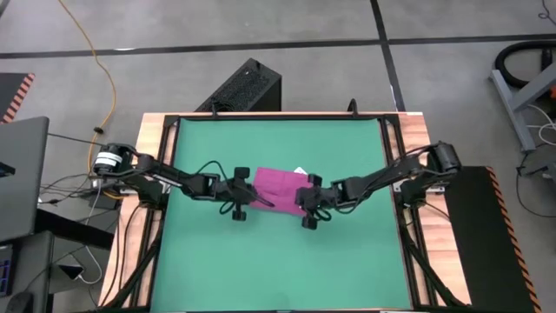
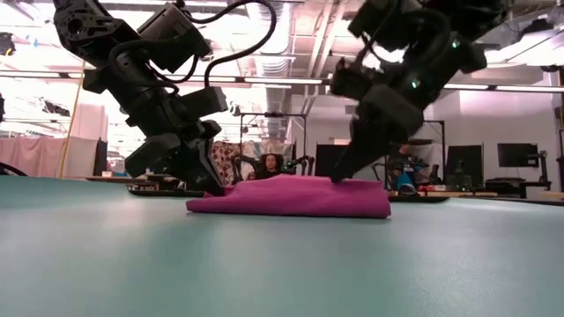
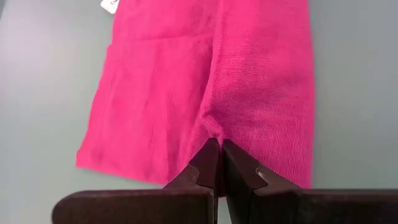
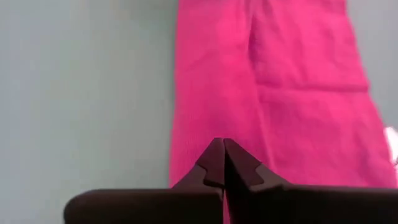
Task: Roll towel into tight, uniform cylinder
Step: Roll the pink towel
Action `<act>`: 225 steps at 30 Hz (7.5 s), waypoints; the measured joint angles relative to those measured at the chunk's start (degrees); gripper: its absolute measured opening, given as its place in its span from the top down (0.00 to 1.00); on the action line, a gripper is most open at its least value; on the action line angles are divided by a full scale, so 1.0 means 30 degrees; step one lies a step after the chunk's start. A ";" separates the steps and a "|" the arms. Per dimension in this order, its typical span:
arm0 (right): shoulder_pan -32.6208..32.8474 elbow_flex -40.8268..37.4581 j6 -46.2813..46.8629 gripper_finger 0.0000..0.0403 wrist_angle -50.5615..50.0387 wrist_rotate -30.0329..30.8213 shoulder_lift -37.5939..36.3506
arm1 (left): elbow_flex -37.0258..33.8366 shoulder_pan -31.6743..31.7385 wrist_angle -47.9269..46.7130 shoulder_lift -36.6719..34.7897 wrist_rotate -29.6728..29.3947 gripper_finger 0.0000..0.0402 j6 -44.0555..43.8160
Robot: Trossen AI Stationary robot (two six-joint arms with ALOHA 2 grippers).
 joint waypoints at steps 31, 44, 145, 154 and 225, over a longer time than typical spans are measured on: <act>-0.0930 0.0024 0.0914 0.97 0.0289 -0.0005 0.2642 | -0.0595 0.0621 -0.2179 -0.2642 0.0312 1.00 -0.1716; -0.0923 0.0021 0.1013 0.97 0.0172 -0.0155 0.2664 | -0.0636 0.0637 -0.2374 -0.2222 -0.3051 0.74 0.1194; 0.1870 -0.1141 0.0237 0.55 -0.1020 0.8170 0.3232 | -0.3898 0.2983 0.9399 0.2892 0.4867 1.00 -0.1115; 0.2169 -0.1098 0.2237 0.93 -0.0936 0.8653 0.4141 | -0.3891 0.2947 0.9415 0.1654 0.4699 1.00 -0.2220; 0.2829 0.2799 0.0563 0.90 -0.7058 0.7290 0.4114 | -0.4072 0.0580 0.7288 0.0797 0.0787 1.00 0.1777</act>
